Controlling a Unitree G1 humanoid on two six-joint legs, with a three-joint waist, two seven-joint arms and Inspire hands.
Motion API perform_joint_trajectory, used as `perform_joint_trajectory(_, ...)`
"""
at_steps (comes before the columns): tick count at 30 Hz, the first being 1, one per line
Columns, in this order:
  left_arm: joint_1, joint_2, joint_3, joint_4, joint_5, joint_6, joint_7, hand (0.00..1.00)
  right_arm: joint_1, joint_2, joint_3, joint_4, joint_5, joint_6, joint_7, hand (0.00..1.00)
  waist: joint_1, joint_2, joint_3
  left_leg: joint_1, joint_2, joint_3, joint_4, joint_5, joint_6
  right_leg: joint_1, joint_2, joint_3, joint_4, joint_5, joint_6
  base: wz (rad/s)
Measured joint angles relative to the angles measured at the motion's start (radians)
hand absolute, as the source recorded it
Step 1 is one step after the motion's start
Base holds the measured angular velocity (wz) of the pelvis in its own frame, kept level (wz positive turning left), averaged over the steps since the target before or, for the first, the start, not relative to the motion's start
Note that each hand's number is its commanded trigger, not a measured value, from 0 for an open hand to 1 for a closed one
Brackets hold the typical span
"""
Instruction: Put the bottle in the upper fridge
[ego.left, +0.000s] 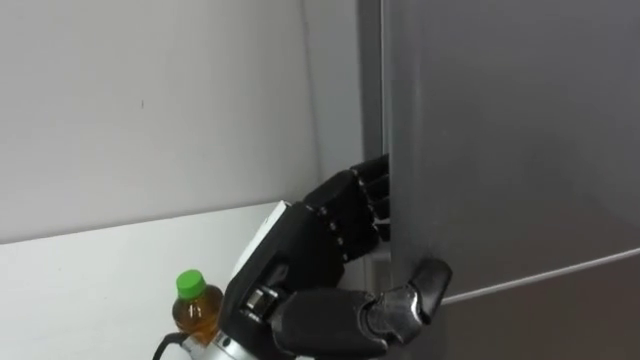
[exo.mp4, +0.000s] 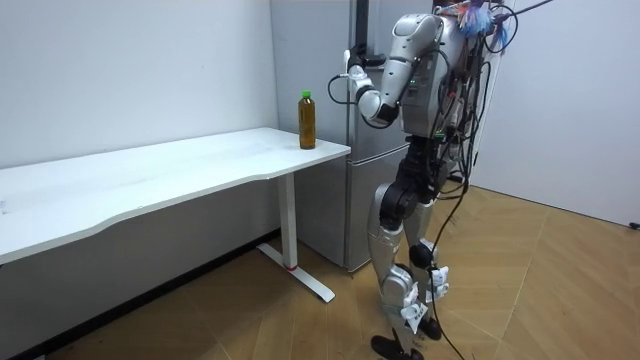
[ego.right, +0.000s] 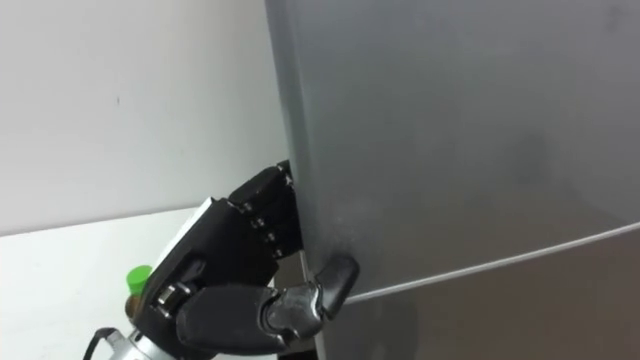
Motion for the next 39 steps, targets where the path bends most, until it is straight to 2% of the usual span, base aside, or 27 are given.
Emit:
perform_joint_trajectory(2, 0.0, -0.001, -0.004, -0.001, 0.0, -0.003, 0.0, 0.7, -0.001, 0.0, 0.001, 0.0, 0.0, 0.001, 0.0, 0.0, 0.0, -0.001, 0.0003, 0.0, 0.0, 0.0, -0.001, 0.0, 0.0, 0.0, 0.0, 0.0, 0.0, 0.0, 0.0, 0.0)
perform_joint_trajectory(4, 0.0, -0.001, -0.005, -0.001, 0.0, -0.005, 0.0, 0.53, -0.001, 0.0, 0.001, 0.0, -0.001, 0.002, 0.0, 0.0, 0.0, -0.002, 0.0004, 0.002, 0.0, 0.0, -0.003, 0.0, 0.0, 0.0, 0.0, 0.001, -0.001, 0.0, 0.0, 0.0)
perform_joint_trajectory(5, -0.001, -0.001, -0.005, -0.001, 0.0, -0.005, 0.001, 0.2, -0.002, 0.0, 0.001, 0.0, 0.0, 0.002, 0.0, 0.0, -0.001, -0.002, 0.0004, 0.002, 0.0, 0.0, -0.003, 0.0, 0.0, 0.0, 0.0, 0.001, -0.001, 0.0, 0.0, 0.0)
perform_joint_trajectory(6, -0.002, -0.002, -0.005, -0.001, 0.0, -0.007, 0.0, 0.0, -0.002, 0.0, 0.001, 0.0, -0.001, 0.002, 0.0, 0.0, -0.002, -0.002, 0.0004, 0.002, 0.0, 0.0, -0.004, 0.0, 0.0, 0.0, 0.0, 0.001, -0.001, 0.0, 0.0, 0.0)
perform_joint_trajectory(14, -0.001, 0.009, -0.038, -0.001, -0.03, -0.005, -0.03, 0.0, 0.0, 0.0, 0.0, 0.001, 0.001, 0.003, 0.0, 0.0, -0.001, -0.011, -0.0003, 0.006, 0.0, 0.01, -0.004, 0.0, 0.0, 0.0, 0.0, 0.005, 0.0, 0.0, 0.0, -0.02)
perform_joint_trajectory(26, 0.0, 0.014, -0.041, 0.0, -0.038, -0.011, -0.052, 0.0, 0.001, 0.0, -0.001, -0.001, 0.008, 0.002, 0.002, 0.0, 0.001, -0.011, -0.0009, 0.006, 0.004, 0.057, -0.005, 0.0, 0.0, -0.017, 0.001, 0.039, 0.003, 0.002, 0.004, -0.07)
perform_joint_trajectory(31, 0.0, 0.009, -0.041, 0.01, -0.038, -0.023, -0.059, 0.0, 0.001, -0.001, 0.0, -0.006, 0.007, 0.002, 0.002, 0.0, -0.003, -0.01, -0.0013, 0.005, 0.004, 0.087, -0.003, 0.0, 0.0, -0.027, -0.001, 0.056, 0.003, 0.008, 0.013, -0.12)
perform_joint_trajectory(39, 0.0, 0.005, -0.044, 0.015, -0.034, -0.027, -0.059, 0.0, 0.023, -0.019, 0.0, -0.036, 0.007, -0.003, 0.002, 0.0, -0.013, 0.001, -0.0078, 0.003, 0.002, 0.112, -0.002, -0.002, 0.004, -0.035, -0.005, 0.073, 0.006, 0.014, 0.022, -0.05)
